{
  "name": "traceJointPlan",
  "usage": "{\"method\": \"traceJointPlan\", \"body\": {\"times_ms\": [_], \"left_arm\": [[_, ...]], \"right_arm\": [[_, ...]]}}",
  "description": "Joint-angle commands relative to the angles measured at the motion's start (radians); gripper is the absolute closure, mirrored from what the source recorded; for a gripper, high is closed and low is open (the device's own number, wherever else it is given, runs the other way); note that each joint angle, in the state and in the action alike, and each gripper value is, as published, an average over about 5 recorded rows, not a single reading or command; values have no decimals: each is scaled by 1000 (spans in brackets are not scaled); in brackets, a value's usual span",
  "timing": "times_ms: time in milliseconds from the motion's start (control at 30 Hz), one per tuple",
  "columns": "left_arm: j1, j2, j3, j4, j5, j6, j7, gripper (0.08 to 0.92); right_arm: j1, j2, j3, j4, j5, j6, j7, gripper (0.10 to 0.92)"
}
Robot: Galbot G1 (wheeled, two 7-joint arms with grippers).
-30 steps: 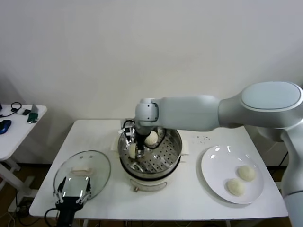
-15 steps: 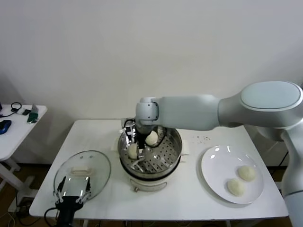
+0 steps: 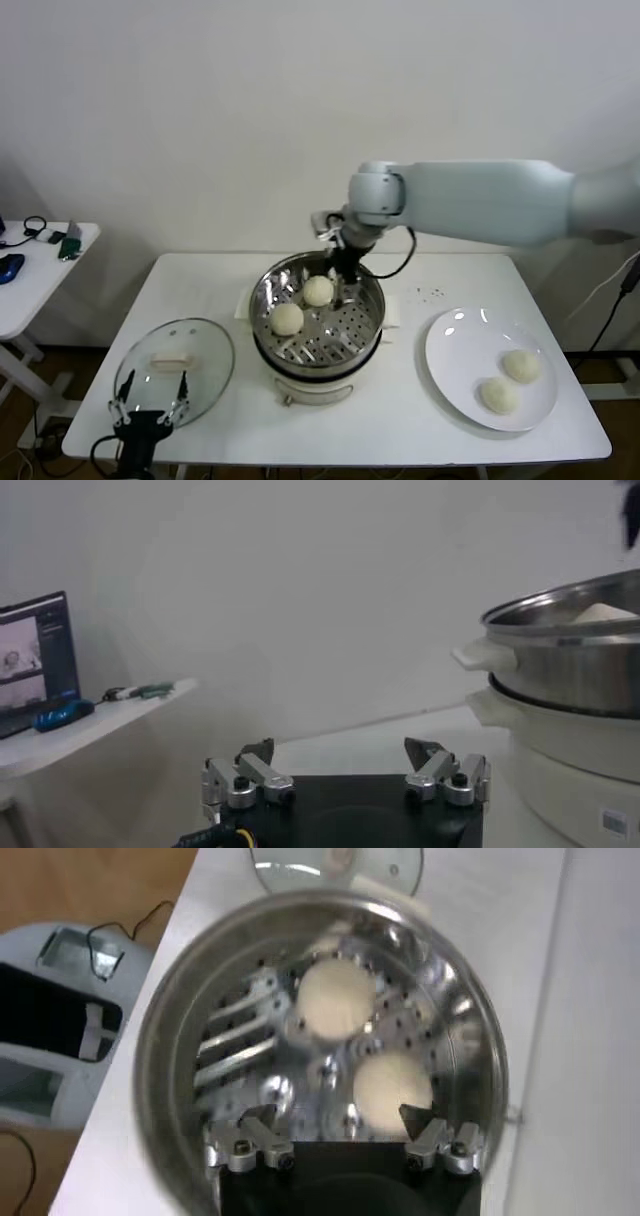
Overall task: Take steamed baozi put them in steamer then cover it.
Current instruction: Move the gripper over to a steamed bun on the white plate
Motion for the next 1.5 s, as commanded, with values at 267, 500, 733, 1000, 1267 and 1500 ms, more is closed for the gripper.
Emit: {"method": "traceJointPlan", "body": {"times_ms": [267,500,733,1000,1267,1500], "left_arm": [[-3,-6,-12,-11,2,16,-10,177],[23,-22,-12,-35,22,22,24,177],[18,-38,-3,-41,43,32,25,177],[5,-51,7,-38,67,47,23,177],[6,-58,5,-24,73,45,20,177],[3,-51,-2,-18,68,47,18,177]], "right_arm": [[-54,-628,-24,248,-397,137,-110,203],[-330,-744,88,203,-567,170,-136,203],[-667,-772,384,113,-678,181,-153,203],[-840,-745,538,53,-726,185,-155,203],[-840,-683,538,-10,-740,188,-152,203],[-838,-653,526,-29,-741,187,-149,203]]}}
